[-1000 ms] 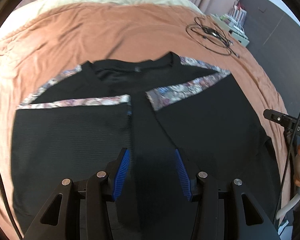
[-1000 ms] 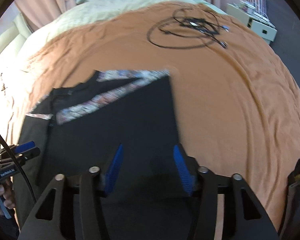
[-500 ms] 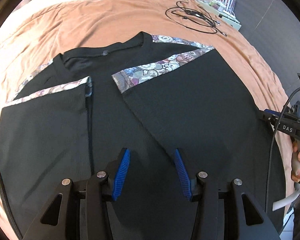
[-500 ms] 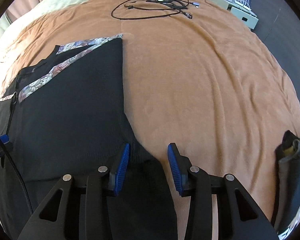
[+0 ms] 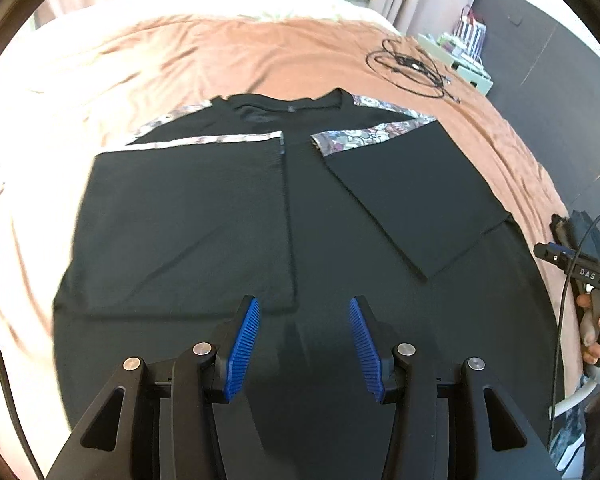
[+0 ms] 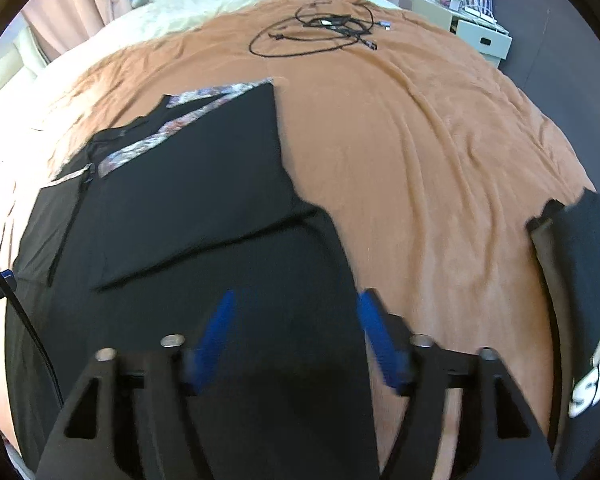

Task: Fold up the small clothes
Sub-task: 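Move both grippers to the hem of the folded shirt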

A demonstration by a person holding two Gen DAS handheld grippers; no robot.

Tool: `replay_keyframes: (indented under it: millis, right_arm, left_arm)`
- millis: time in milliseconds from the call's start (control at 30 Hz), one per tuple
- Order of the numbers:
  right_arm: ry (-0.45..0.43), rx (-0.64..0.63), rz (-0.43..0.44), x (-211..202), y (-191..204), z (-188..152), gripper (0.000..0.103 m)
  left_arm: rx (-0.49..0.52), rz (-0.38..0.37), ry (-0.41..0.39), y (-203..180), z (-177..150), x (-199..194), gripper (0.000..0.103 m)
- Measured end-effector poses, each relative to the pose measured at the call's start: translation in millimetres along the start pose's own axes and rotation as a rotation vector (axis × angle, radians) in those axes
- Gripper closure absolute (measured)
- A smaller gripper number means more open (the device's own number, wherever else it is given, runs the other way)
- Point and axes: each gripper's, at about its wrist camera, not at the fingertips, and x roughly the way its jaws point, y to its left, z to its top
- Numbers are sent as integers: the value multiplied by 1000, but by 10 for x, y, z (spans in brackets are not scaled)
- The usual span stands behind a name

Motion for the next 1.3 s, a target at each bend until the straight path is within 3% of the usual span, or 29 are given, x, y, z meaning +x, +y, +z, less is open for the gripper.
replay_keyframes:
  millis: [67, 167, 233, 400, 767, 867, 1000, 1300]
  right_arm:
    - [-11, 0, 10, -113, -20, -129, 34]
    - [-27, -17, 17, -303, 14, -336, 24]
    - [-33, -29, 24, -403, 42, -473, 22]
    - [-37, -34, 23, -631, -97, -806, 21]
    - [-21, -36, 29, -1057, -530, -1508, 21]
    - [-20, -24, 37, -1141, -680, -1687, 22]
    - [-4, -1, 83, -1218, -844, -1904, 42]
    - [31, 44, 142, -1249, -1142, -2195, 63]
  left_arm:
    - [12, 18, -34, 44, -156, -200, 34]
    - [25, 42, -89, 103, -379, -468, 20]
    - [31, 41, -104, 156, -530, -603, 16]
    - [39, 69, -90, 327, -918, -800, 15]
    - [-77, 93, -61, 913, -1768, -1096, 15]
    - [-114, 90, -53, 1047, -2016, -1173, 19]
    - [-148, 90, -39, 1160, -2358, -1244, 30]
    - [-281, 65, -13, 1439, -2999, -1407, 55]
